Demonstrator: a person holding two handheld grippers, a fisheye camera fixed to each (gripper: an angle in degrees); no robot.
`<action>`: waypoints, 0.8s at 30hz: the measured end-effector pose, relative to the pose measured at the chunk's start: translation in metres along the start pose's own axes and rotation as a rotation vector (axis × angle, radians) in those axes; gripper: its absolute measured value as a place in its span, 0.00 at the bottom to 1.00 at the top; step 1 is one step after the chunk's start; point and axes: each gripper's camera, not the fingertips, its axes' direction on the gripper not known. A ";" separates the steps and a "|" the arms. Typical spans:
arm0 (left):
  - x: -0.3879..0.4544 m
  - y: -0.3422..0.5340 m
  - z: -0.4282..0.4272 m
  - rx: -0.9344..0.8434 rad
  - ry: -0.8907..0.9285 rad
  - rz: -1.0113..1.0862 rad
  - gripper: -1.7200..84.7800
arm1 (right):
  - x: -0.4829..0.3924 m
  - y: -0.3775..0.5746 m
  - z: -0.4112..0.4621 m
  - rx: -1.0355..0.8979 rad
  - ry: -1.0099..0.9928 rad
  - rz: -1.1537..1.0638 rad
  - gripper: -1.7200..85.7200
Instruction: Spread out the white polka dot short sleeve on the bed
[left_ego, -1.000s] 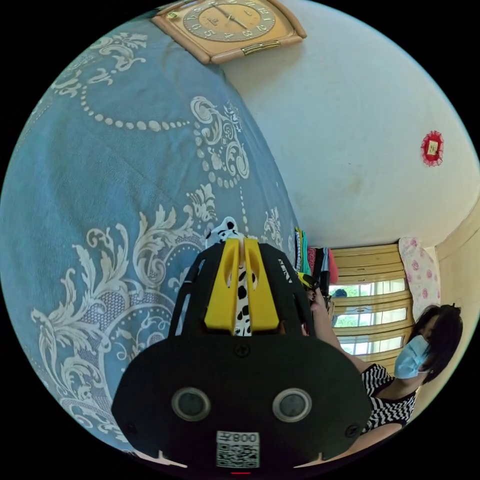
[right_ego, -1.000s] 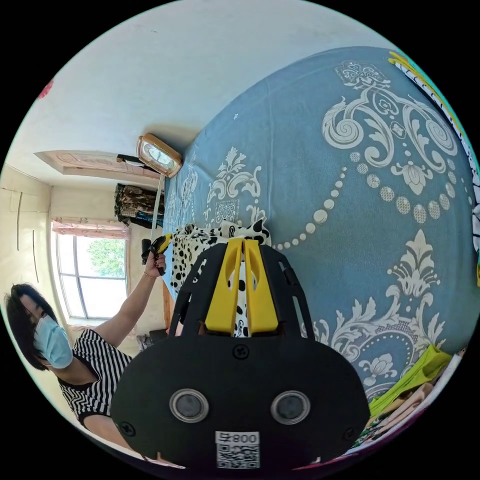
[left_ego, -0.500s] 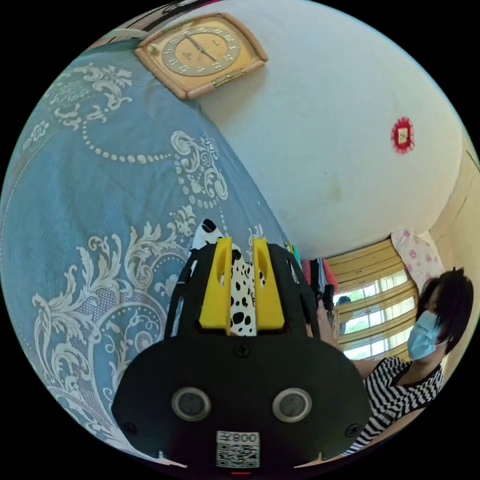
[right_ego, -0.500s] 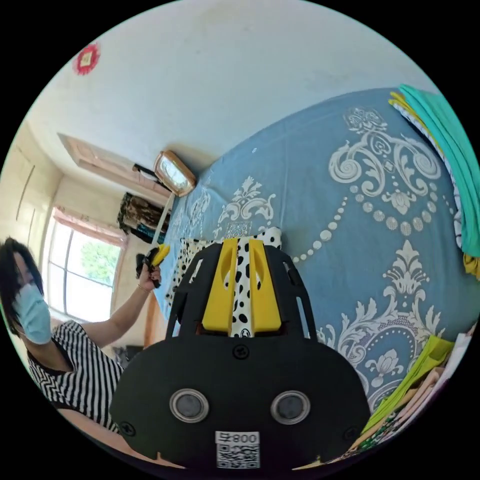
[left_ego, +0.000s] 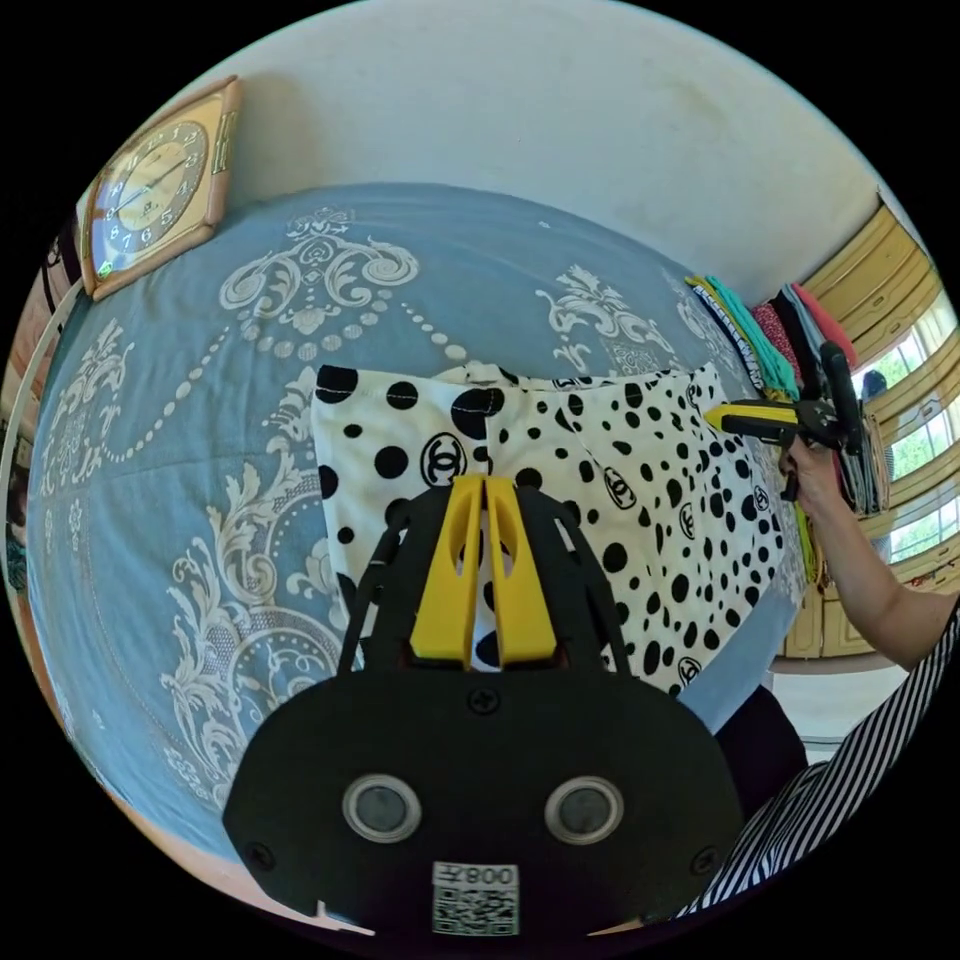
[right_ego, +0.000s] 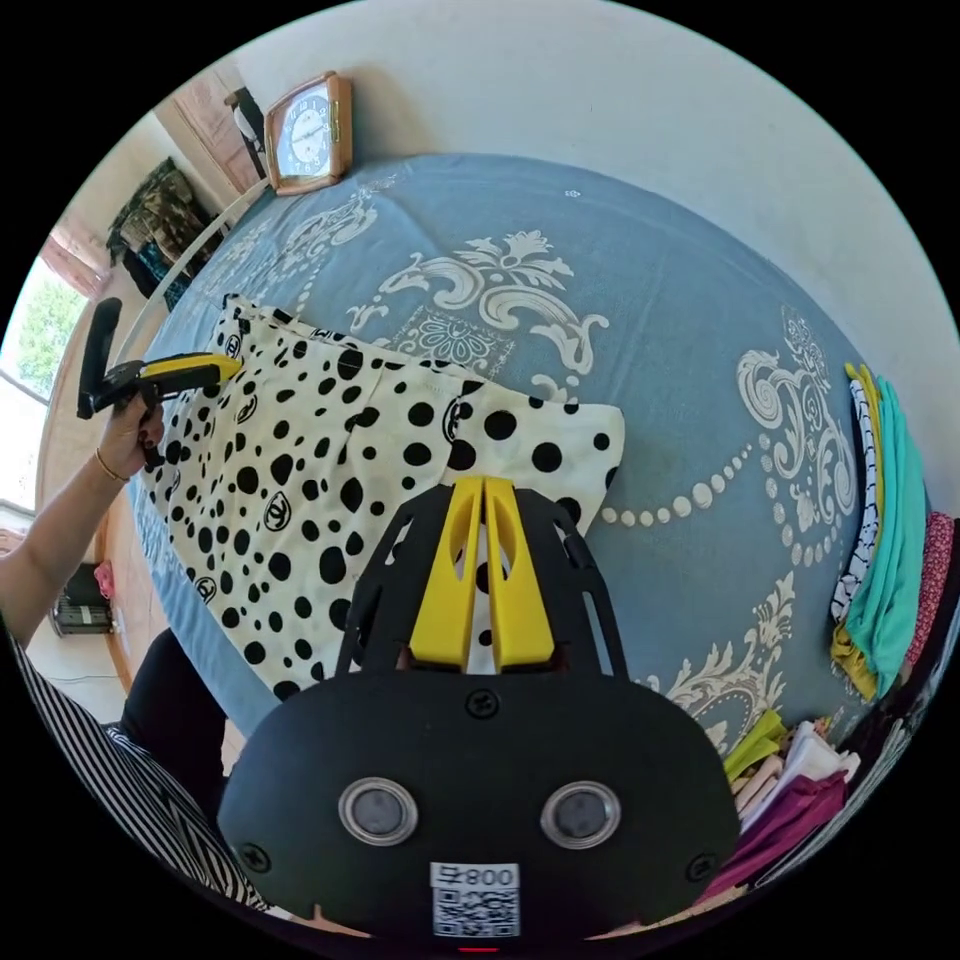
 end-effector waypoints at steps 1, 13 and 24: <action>0.002 -0.001 0.000 0.009 0.005 -0.003 0.03 | 0.000 -0.001 0.003 0.007 -0.022 0.013 0.02; 0.048 -0.043 0.022 0.112 -0.018 -0.019 0.03 | -0.028 -0.011 0.006 0.160 -0.060 0.019 0.04; 0.101 -0.051 0.039 0.213 0.011 0.084 0.09 | -0.089 -0.057 0.075 0.008 0.054 -0.138 0.06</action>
